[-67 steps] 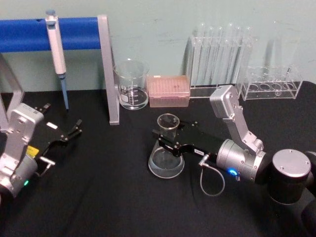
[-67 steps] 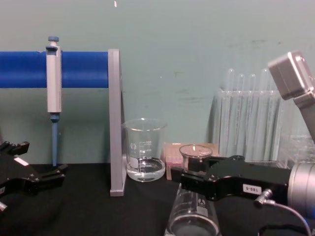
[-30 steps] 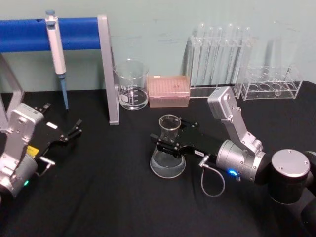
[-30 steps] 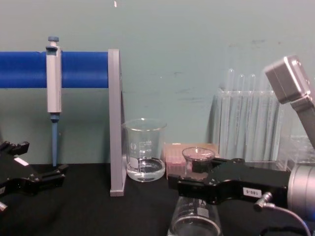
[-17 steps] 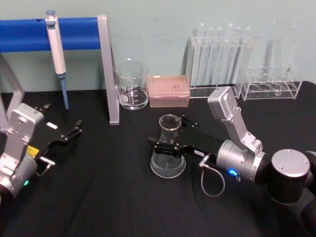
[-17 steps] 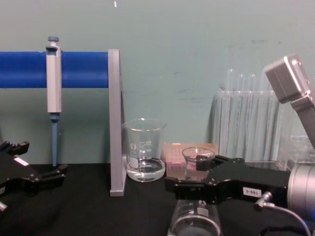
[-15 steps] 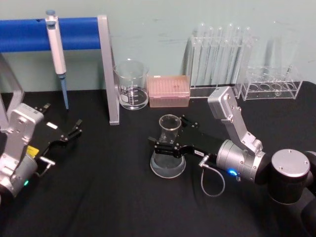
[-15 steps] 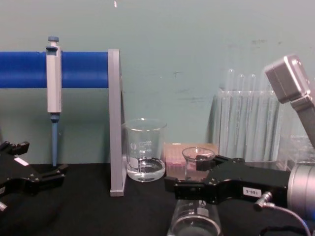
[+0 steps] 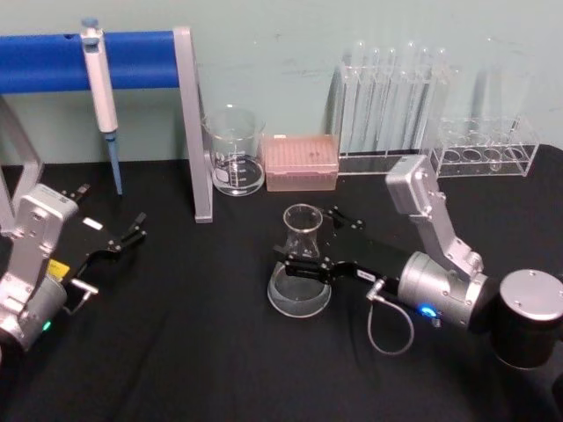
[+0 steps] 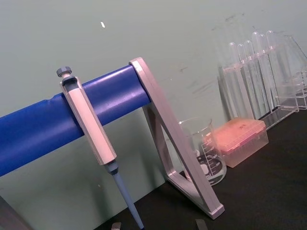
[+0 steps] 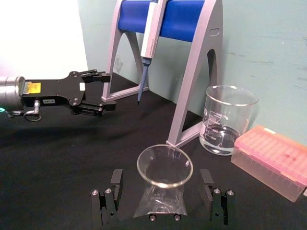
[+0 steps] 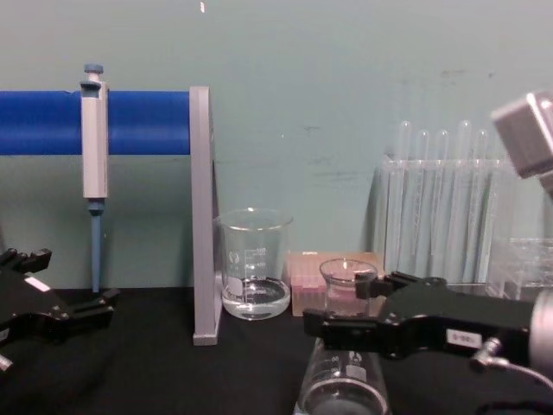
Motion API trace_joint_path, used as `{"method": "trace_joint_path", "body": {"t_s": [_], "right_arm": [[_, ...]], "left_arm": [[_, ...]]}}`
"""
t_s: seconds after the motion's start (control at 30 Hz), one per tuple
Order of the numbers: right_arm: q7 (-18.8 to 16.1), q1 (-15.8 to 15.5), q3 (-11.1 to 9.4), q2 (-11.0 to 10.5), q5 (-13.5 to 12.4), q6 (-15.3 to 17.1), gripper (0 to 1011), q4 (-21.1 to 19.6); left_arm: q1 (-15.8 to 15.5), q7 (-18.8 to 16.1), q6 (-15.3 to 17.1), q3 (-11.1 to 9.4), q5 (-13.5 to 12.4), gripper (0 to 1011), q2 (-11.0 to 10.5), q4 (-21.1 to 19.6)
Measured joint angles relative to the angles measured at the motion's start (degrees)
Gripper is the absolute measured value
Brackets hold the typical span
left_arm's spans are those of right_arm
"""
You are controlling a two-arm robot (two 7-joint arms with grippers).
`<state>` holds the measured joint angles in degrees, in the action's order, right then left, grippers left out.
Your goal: Grasp the erlenmeyer flask with one hand, shake it three times, then place it back.
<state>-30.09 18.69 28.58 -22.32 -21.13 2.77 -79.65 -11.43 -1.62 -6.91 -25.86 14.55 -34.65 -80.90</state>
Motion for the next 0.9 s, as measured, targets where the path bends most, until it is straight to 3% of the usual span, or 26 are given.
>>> {"method": "trace_joint_path", "body": {"t_s": [0.6, 0.9], "right_arm": [[-0.62, -6.22, -3.00, -6.45, -3.44, 0.41, 1000, -8.17], [1.50, -8.35, -5.16, -7.67, -4.54, 0.03, 1000, -10.23]], "left_arm": [[0.00, 0.00, 0.00, 0.00, 0.00, 1001, 0.00, 0.00], [0.00, 0.00, 0.00, 0.00, 0.00, 1001, 0.00, 0.00]]}}
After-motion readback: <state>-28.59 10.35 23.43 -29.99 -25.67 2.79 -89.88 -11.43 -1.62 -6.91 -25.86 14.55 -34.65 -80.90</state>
